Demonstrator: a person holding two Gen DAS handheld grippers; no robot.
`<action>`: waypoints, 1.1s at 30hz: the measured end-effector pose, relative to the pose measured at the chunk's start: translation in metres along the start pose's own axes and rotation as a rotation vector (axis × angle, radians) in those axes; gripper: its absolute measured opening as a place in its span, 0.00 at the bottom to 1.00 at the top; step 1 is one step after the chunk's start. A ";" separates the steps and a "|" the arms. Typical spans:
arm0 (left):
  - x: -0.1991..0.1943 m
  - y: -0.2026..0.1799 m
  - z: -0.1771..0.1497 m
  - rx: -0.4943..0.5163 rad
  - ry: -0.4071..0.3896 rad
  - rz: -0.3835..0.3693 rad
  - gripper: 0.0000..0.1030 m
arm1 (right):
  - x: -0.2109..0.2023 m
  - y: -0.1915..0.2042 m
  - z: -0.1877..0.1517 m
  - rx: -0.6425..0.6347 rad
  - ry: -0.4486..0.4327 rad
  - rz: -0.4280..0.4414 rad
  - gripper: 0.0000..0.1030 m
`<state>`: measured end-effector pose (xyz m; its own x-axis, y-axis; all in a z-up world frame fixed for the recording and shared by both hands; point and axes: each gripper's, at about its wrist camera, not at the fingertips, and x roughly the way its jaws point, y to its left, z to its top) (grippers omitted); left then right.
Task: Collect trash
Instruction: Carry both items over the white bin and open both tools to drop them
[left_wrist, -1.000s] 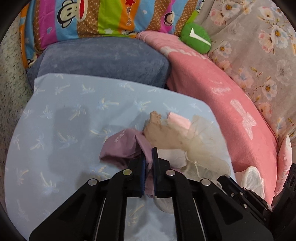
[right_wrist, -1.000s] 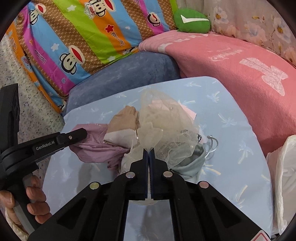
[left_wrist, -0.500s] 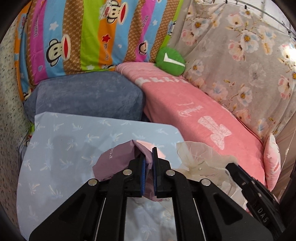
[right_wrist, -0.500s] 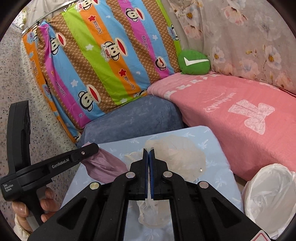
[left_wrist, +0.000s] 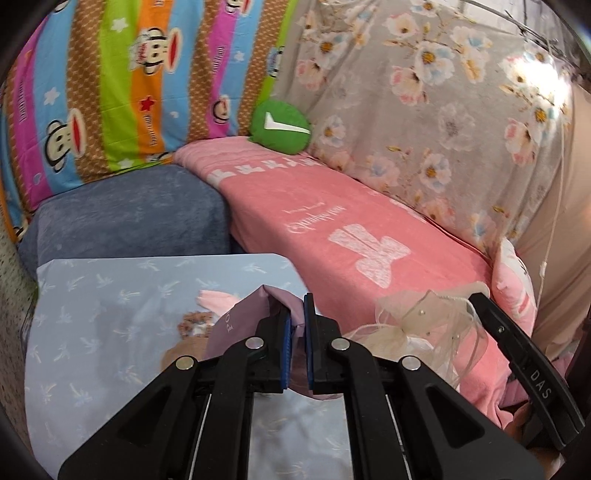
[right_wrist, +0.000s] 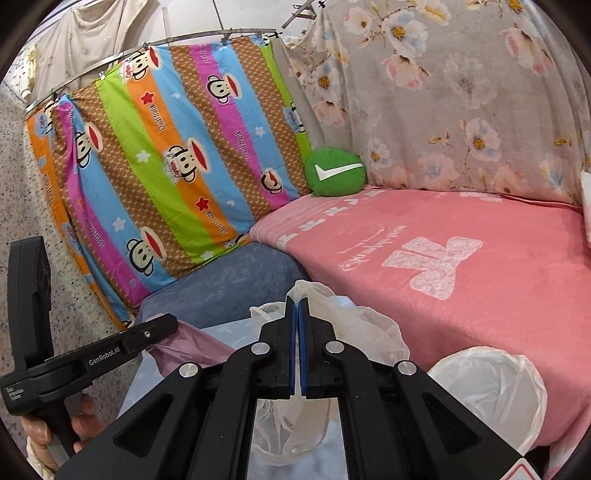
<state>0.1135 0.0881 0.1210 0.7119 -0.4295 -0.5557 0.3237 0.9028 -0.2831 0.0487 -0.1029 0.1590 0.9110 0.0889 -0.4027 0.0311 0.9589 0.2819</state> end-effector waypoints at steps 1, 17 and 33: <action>0.004 -0.009 -0.001 0.014 0.008 -0.013 0.06 | -0.004 -0.009 0.001 0.009 -0.005 -0.011 0.01; 0.079 -0.159 -0.032 0.209 0.191 -0.273 0.06 | -0.048 -0.154 -0.011 0.148 -0.021 -0.231 0.01; 0.117 -0.171 -0.051 0.255 0.190 -0.156 0.71 | 0.001 -0.208 -0.045 0.240 0.102 -0.288 0.33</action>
<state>0.1094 -0.1171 0.0646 0.5206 -0.5377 -0.6633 0.5821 0.7918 -0.1850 0.0247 -0.2898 0.0610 0.8059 -0.1373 -0.5760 0.3861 0.8593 0.3354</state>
